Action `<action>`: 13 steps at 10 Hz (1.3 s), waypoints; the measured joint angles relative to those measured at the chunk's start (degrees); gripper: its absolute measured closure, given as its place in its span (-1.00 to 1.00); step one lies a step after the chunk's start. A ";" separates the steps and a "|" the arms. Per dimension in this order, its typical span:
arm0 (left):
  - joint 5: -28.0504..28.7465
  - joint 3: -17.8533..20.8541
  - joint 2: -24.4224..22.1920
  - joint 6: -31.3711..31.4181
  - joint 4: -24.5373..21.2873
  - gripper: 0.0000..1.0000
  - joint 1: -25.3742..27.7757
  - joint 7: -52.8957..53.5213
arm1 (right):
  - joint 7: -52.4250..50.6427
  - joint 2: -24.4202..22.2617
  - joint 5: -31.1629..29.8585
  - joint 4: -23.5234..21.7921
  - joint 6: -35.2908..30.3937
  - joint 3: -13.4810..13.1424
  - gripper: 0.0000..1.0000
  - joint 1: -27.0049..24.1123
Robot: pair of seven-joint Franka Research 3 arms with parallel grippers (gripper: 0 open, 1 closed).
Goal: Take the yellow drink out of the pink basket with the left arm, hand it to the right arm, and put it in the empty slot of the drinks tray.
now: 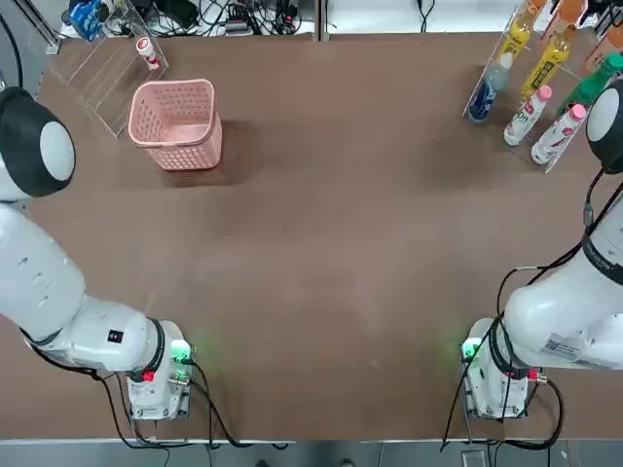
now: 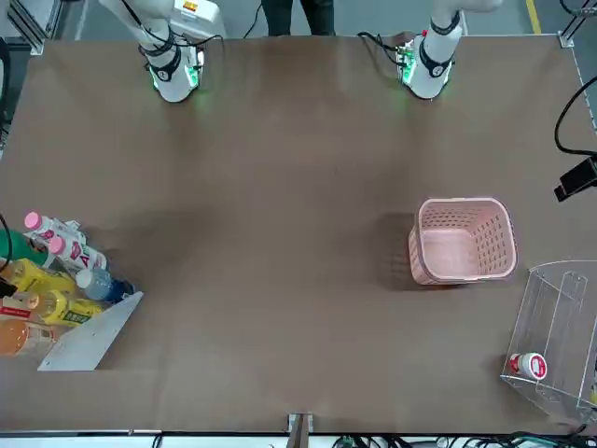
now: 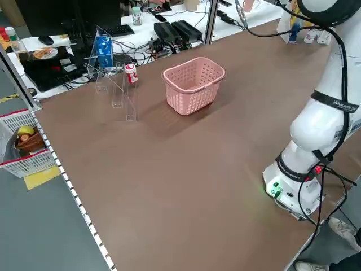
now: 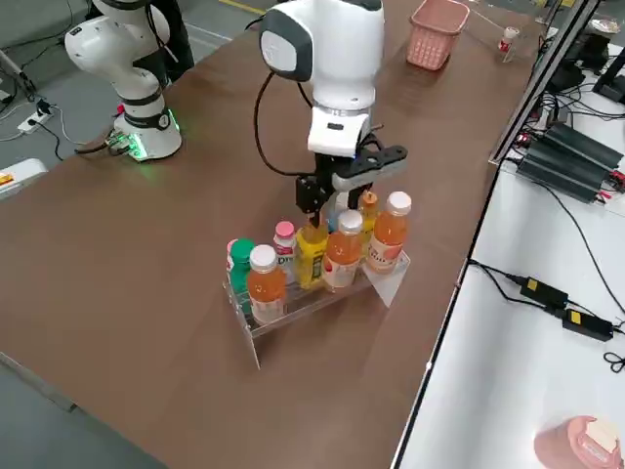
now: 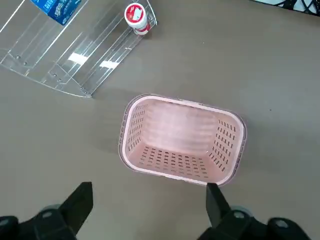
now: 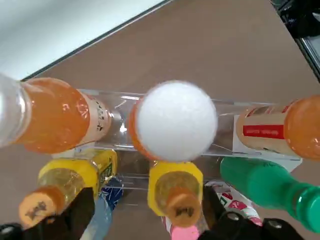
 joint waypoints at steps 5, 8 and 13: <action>0.00 -0.01 0.00 0.00 -0.02 -1.00 -0.07 0.01 | -5.87 -10.13 0.04 1.09 -14.32 0.77 -0.98 2.33; 0.00 -0.03 0.00 0.00 -0.02 -1.00 -0.12 0.04 | -6.34 -14.99 -0.16 1.03 -25.93 1.05 -0.98 10.18; 0.00 0.02 0.00 0.00 -0.02 -1.00 -0.09 0.06 | -16.75 -19.20 0.12 -0.11 -27.45 1.20 -0.98 14.35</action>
